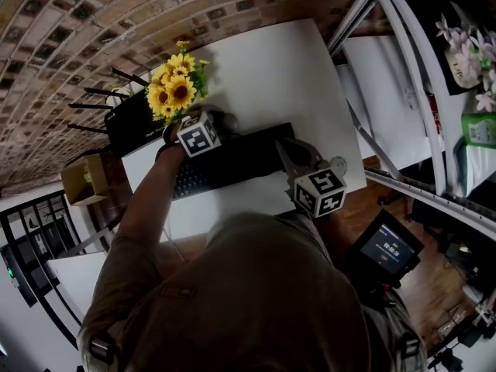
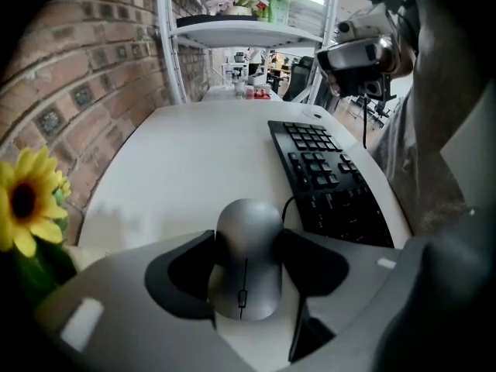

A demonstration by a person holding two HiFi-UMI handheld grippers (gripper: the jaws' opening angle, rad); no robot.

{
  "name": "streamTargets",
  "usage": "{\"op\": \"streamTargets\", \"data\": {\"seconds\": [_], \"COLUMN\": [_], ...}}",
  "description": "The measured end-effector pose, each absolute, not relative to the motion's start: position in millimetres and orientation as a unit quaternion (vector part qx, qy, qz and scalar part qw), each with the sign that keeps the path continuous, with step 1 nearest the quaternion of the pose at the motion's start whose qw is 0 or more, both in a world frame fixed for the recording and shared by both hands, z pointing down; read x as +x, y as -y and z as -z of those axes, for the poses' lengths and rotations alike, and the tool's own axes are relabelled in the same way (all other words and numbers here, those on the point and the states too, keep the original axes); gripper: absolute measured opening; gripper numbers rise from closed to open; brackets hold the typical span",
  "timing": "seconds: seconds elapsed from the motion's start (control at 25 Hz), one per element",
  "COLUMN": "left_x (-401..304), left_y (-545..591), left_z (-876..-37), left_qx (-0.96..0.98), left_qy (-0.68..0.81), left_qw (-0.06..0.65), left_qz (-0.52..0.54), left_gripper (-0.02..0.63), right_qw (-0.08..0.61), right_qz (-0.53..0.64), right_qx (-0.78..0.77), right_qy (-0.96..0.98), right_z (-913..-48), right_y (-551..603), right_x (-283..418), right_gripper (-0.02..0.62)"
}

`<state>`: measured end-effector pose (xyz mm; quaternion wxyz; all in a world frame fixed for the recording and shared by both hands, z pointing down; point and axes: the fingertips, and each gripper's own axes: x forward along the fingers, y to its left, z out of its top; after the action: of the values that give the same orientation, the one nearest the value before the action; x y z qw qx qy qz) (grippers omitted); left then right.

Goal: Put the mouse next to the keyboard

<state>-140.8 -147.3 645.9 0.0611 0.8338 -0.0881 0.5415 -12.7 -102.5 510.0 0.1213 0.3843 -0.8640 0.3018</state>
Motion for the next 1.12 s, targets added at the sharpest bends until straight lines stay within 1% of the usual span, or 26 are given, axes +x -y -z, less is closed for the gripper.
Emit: {"op": "streamTargets", "data": {"seconds": [0.16,0.32,0.52,0.92,1.12], "left_x": [-143.7,-141.2,-140.7,-123.7,-113.4], "left_y": [149.4,157.5,156.5,162.2,159.2], "left_z": [-648.6,-642.5,-643.9,-617.9,-596.0], "left_qx": [0.829,0.836,0.834,0.852,0.863], "left_qy": [0.101,0.127,0.129,0.142,0.146], "left_qw": [0.067,0.088,0.084,0.057,0.030], "left_qz": [-0.545,-0.527,-0.530,-0.501,-0.483], "left_gripper": [0.270,0.270,0.270,0.270,0.270], "right_qw": [0.122,0.122,0.124,0.121,0.119], "right_qz": [-0.303,-0.301,-0.301,-0.293,-0.283], "right_qx": [0.385,0.387,0.388,0.398,0.413], "right_qy": [0.863,0.863,0.862,0.861,0.858], "right_z": [-510.4,-508.9,-509.1,-504.5,-498.1], "right_y": [101.1,101.9,100.3,97.8,90.8], "right_x": [-13.2,-14.0,-13.6,-7.3,-0.5], "right_gripper": [0.008,0.009,0.009,0.009,0.009]}}
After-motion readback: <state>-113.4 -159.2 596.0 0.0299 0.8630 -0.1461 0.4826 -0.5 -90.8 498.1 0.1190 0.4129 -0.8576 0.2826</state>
